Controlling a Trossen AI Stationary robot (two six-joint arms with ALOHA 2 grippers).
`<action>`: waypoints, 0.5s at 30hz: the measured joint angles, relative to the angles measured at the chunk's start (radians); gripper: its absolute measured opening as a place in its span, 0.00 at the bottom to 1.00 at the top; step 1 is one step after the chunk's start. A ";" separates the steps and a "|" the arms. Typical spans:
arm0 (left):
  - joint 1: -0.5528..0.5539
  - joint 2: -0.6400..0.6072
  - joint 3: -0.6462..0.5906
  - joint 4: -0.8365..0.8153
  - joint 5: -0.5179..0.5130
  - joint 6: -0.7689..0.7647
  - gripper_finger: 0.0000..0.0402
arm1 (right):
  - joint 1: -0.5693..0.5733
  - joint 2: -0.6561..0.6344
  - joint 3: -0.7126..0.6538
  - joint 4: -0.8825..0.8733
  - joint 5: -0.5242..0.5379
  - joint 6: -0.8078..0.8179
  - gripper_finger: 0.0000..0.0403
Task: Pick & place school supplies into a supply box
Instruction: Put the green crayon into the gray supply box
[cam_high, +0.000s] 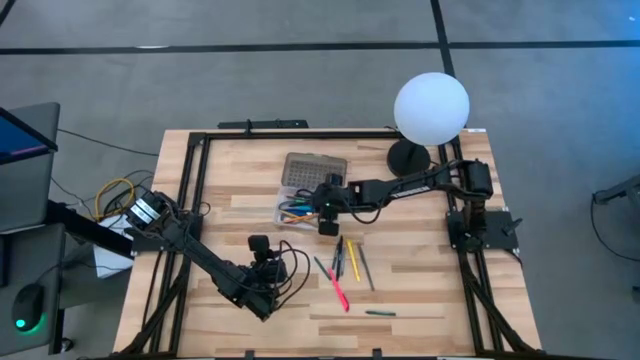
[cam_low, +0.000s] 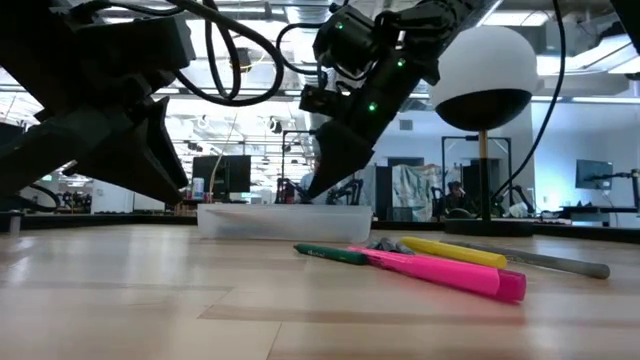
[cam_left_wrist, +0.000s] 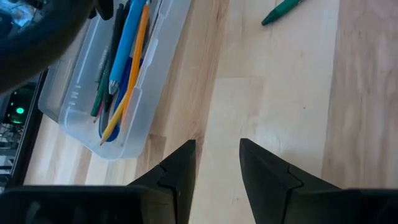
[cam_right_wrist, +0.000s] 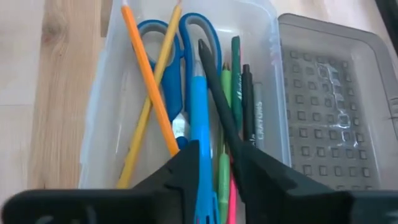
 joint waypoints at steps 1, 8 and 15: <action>0.000 0.000 0.000 0.001 0.000 0.000 0.29 | 0.001 0.000 0.000 -0.001 0.005 0.006 0.28; 0.000 0.000 0.000 0.117 0.002 0.112 0.29 | 0.062 -0.067 0.000 -0.100 0.088 0.001 0.37; 0.017 0.000 0.000 0.379 0.034 0.468 0.29 | 0.173 -0.218 -0.008 -0.190 0.140 0.013 0.37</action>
